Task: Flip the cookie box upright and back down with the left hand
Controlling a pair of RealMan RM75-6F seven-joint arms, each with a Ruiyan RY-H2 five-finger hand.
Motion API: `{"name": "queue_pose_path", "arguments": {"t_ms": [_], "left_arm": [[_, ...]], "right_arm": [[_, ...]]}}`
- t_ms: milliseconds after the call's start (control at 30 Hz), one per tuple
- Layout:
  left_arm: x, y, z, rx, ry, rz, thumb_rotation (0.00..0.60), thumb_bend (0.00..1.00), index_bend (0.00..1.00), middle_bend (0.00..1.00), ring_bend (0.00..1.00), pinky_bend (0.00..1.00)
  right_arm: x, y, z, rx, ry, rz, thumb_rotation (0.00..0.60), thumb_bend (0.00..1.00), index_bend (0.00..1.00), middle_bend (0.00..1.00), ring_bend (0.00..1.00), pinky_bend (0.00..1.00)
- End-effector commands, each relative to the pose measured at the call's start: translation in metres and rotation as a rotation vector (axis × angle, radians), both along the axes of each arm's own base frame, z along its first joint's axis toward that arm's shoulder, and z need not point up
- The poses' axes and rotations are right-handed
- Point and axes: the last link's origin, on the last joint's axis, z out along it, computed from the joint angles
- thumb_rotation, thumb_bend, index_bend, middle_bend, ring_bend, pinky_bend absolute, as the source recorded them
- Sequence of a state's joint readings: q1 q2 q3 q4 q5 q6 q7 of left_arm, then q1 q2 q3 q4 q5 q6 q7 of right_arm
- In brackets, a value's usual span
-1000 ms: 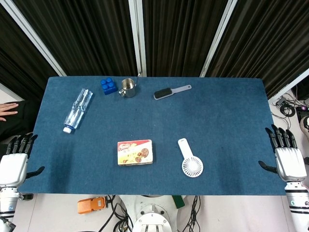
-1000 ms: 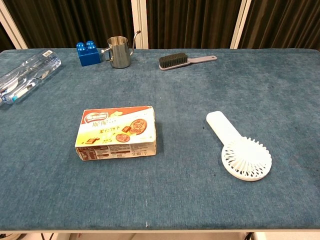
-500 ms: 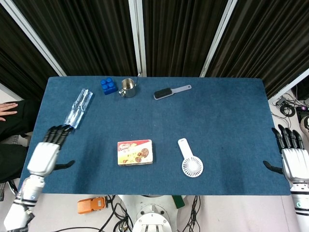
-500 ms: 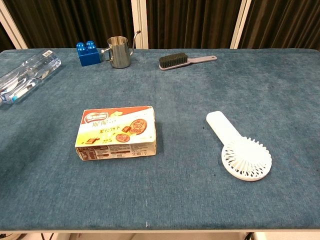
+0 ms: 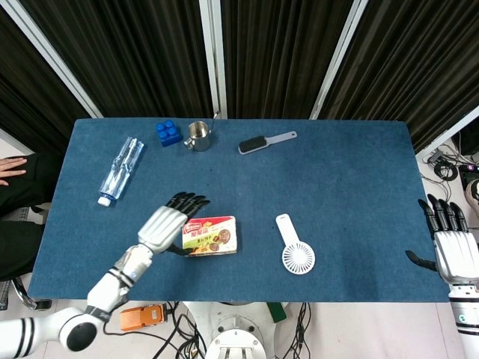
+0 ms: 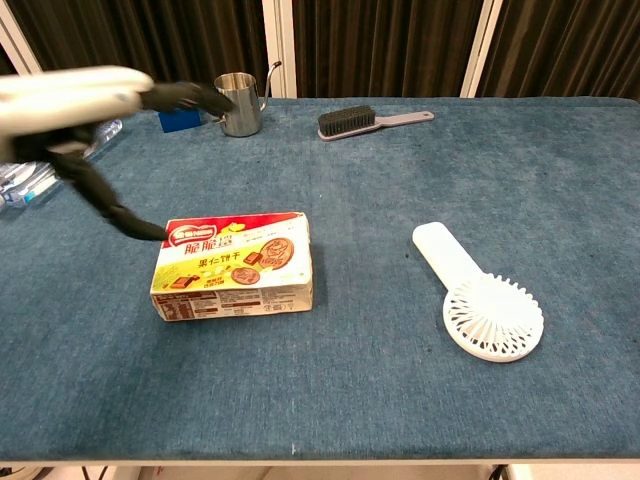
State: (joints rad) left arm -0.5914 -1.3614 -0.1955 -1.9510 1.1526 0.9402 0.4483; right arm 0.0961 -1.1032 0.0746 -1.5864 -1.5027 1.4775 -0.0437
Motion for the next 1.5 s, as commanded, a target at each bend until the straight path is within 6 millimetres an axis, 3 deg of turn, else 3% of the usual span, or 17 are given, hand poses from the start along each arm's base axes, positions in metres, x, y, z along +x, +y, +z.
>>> {"name": "queue_pose_path", "arguments": {"t_ms": [33, 200, 400, 1133, 1233, 1333, 1500], "left_arm": [[0.038, 0.005, -0.037, -0.101, 0.038, 0.015, 0.6, 0.0, 0.07, 0.03, 0.0, 0.0], [0.048, 0.008, -0.058, -0.173, 0.091, 0.133, 0.6, 0.0, 0.01, 0.0, 0.0, 0.0], [0.055, 0.01, -0.078, -0.169, 0.149, 0.198, 0.6, 0.0, 0.0, 0.0, 0.0, 0.0], [0.067, 0.013, -0.111, -0.088, 0.219, 0.347, 0.6, 0.0, 0.0, 0.03, 0.0, 0.0], [0.068, 0.014, -0.113, -0.058, 0.232, 0.343, 0.6, 0.0, 0.07, 0.1, 0.03, 0.0], [0.071, 0.014, -0.116, -0.018, 0.235, 0.33, 0.6, 0.0, 0.21, 0.21, 0.15, 0.01], [0.077, 0.013, -0.12, -0.017, 0.206, 0.278, 0.6, 0.01, 0.35, 0.38, 0.33, 0.13]], "right_arm": [[-0.001, 0.0, 0.001, -0.002, 0.002, -0.006, 0.6, 0.18, 0.0, 0.0, 0.0, 0.0], [-0.002, 0.0, 0.0, 0.004, 0.0, -0.01, 0.6, 0.17, 0.0, 0.0, 0.0, 0.0], [-0.003, -0.001, -0.002, 0.016, 0.004, -0.014, 0.6, 0.18, 0.0, 0.0, 0.0, 0.0], [-0.008, -0.003, -0.005, 0.034, -0.001, -0.039, 0.6, 0.18, 0.0, 0.0, 0.0, 0.0], [-0.009, -0.002, -0.004, 0.031, 0.002, -0.045, 0.6, 0.17, 0.0, 0.0, 0.0, 0.0], [-0.01, -0.002, -0.005, 0.034, 0.002, -0.051, 0.6, 0.17, 0.0, 0.0, 0.0, 0.0], [-0.009, -0.002, -0.008, 0.043, -0.001, -0.052, 0.6, 0.17, 0.0, 0.0, 0.0, 0.0]]}}
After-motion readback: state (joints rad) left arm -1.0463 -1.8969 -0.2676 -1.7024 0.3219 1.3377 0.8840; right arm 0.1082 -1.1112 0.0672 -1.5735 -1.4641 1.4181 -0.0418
